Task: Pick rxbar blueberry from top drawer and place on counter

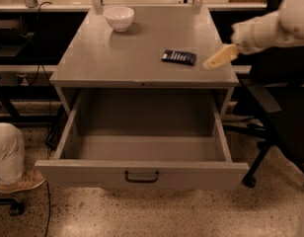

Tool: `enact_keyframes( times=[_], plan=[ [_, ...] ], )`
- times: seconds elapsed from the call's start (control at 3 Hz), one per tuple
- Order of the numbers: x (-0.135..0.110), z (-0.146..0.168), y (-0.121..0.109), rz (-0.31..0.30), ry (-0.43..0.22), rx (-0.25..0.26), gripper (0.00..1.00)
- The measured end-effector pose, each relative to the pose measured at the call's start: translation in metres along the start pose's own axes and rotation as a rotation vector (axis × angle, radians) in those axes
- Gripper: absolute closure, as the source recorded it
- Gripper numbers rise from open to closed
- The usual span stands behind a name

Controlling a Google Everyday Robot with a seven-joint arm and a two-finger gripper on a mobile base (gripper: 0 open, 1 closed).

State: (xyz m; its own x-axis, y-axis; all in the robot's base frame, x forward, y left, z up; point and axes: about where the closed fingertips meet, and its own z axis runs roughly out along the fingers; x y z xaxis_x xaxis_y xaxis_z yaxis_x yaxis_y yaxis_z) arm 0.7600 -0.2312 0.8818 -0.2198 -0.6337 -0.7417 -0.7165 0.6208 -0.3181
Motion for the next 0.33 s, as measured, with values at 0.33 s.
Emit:
enact_keyframes(
  times=[0.33],
  plan=[
    [0.0466, -0.0534, -0.0156, 0.104, 0.029, 0.079, 0.0]
  ],
)
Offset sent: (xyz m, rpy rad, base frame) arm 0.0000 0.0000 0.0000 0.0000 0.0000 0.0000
